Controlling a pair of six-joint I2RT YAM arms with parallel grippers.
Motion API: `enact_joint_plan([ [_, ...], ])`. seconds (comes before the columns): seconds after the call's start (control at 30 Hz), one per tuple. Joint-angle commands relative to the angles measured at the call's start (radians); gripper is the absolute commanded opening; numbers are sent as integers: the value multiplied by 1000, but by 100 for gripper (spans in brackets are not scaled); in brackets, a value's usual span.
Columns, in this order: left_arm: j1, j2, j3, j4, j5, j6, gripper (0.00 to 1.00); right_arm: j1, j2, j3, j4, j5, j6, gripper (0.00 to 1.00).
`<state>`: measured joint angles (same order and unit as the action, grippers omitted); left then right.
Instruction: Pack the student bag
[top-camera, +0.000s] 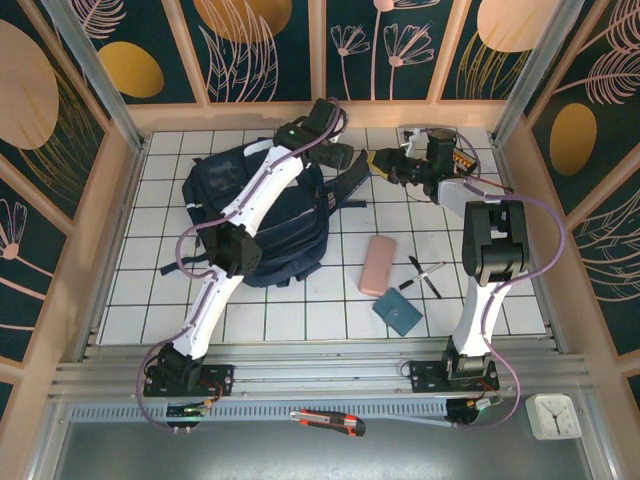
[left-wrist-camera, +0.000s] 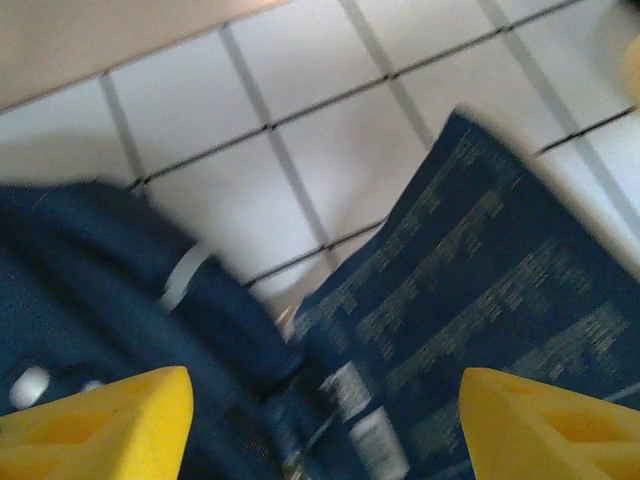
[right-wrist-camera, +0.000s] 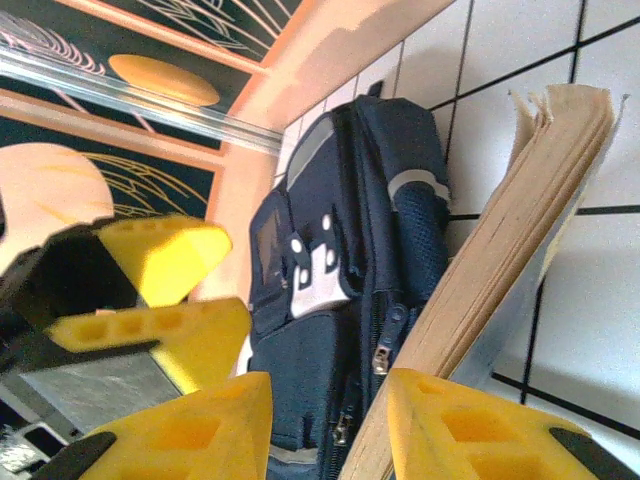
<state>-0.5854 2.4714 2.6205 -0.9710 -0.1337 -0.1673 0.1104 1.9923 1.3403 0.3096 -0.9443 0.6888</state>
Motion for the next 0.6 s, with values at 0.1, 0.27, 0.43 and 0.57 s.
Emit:
enact_joint_plan([
  [0.1, 9, -288, -481, -26, 30, 41, 73, 53, 4, 19, 15, -45, 17, 36],
  [0.27, 3, -561, -928, 461, 186, 46, 81, 74, -12, 10, 10, -31, 6, 36],
  [0.43, -47, -554, -1054, 753, 211, 82, 91, 89, -25, 2, 7, -24, 7, 36],
  [0.57, -77, -464, -1016, 877, 154, 78, 91, 95, -31, 8, -14, -24, -4, 36],
])
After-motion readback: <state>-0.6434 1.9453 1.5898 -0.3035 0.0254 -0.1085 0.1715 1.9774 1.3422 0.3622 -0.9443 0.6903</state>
